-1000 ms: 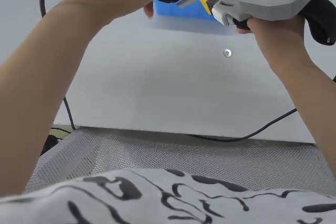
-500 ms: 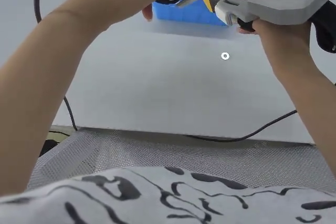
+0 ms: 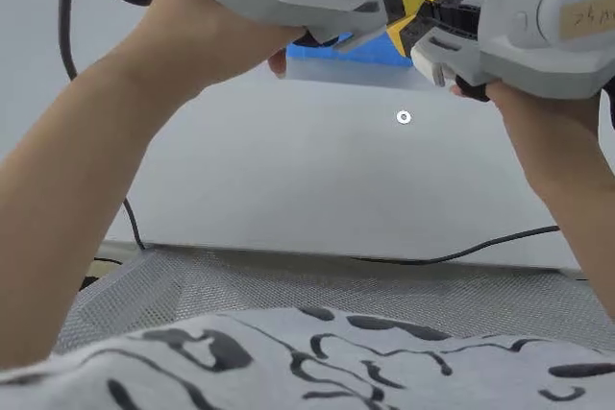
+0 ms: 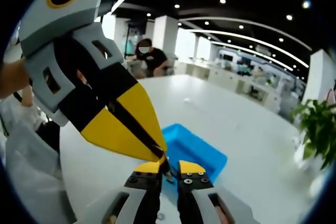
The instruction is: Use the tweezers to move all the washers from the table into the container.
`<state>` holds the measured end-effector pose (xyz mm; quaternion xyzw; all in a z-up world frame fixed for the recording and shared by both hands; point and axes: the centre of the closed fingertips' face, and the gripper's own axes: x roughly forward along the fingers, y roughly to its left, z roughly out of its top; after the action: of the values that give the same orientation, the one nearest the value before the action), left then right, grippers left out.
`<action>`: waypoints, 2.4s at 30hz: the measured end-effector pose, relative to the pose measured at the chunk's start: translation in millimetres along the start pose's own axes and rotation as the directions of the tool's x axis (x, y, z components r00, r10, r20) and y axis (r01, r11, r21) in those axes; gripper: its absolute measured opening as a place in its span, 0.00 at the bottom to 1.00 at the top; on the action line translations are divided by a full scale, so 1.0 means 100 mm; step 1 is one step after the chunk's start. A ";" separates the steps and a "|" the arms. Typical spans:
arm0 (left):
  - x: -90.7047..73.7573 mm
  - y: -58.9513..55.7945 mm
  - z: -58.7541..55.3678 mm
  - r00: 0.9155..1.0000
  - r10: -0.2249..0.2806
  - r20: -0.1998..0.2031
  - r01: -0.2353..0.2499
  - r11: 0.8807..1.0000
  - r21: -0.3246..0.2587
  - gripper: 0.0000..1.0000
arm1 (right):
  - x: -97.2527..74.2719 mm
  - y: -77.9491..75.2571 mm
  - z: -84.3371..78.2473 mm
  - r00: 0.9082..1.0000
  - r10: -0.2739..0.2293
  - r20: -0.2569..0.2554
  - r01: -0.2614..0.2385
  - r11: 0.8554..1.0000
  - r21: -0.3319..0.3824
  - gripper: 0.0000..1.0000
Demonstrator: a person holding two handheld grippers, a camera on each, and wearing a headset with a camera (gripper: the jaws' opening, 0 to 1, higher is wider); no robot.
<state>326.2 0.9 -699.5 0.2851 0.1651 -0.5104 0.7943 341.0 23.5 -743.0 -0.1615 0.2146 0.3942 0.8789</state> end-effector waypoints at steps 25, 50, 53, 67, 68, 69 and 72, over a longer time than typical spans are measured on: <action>0.15 -0.50 -0.12 0.995 -0.098 -0.029 0.096 0.993 -0.076 0.00 | -0.05 0.15 -0.53 0.995 0.027 -0.094 -0.021 0.997 0.071 0.07; 0.29 -0.55 -0.32 0.992 -0.109 -0.059 0.102 0.989 -0.102 0.00 | 0.02 0.17 -0.69 0.989 0.055 -0.134 -0.041 0.994 0.106 0.08; 0.28 -0.55 -0.32 0.992 -0.108 -0.065 0.102 0.990 -0.093 0.00 | 0.02 0.18 -0.69 0.989 0.056 -0.139 -0.042 0.994 0.100 0.08; 0.26 -0.56 -0.34 0.991 -0.105 -0.077 0.098 0.991 -0.087 0.00 | 0.04 0.21 -0.71 0.986 0.059 -0.154 -0.049 0.996 0.071 0.07; 0.27 -0.55 -0.34 0.992 -0.104 -0.074 0.097 0.991 -0.090 0.00 | 0.04 0.20 -0.71 0.986 0.059 -0.153 -0.049 0.996 0.069 0.06; 0.27 -0.54 -0.34 0.992 -0.103 -0.070 0.096 0.991 -0.096 0.00 | 0.05 0.20 -0.71 0.986 0.059 -0.153 -0.050 0.997 0.065 0.06; 0.29 -0.53 -0.33 0.993 -0.104 -0.057 0.096 0.988 -0.118 0.00 | 0.05 0.18 -0.72 0.985 0.058 -0.165 -0.051 0.998 0.045 0.05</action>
<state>291.9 -16.0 -756.1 0.2462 0.2331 -0.5301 0.7772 312.0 5.3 -808.8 -0.1698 0.2994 0.3989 0.8499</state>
